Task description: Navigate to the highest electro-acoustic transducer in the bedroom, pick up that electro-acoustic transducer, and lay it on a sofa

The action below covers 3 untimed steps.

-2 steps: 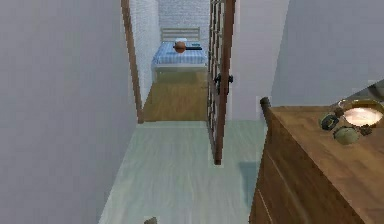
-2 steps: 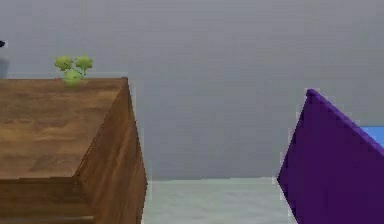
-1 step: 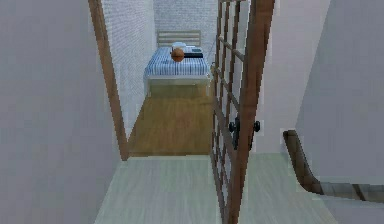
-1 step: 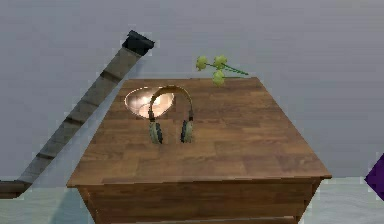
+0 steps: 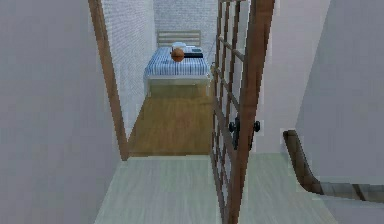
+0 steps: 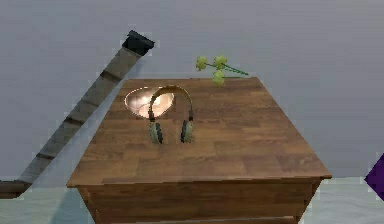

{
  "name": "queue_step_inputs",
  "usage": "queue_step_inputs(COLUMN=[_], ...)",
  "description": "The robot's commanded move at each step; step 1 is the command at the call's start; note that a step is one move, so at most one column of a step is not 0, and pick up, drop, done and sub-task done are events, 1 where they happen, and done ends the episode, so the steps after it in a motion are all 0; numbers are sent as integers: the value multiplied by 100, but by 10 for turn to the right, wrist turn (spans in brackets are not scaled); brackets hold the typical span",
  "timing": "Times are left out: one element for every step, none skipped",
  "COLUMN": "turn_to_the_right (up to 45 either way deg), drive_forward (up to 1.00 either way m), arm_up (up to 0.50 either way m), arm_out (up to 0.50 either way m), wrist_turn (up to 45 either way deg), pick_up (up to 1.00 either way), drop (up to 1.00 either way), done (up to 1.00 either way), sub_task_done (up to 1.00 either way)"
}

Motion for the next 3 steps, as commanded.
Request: queue_step_inputs(turn_to_the_right=[0,0,0], drive_forward=[0,0,0], arm_up=[38,0,0], arm_out=[0,22,0], wrist_turn=[0,0,450], pick_up=[0,0,0], drop=[0,0,0], done=[0,0,0], sub_task_done=[0,0,0])
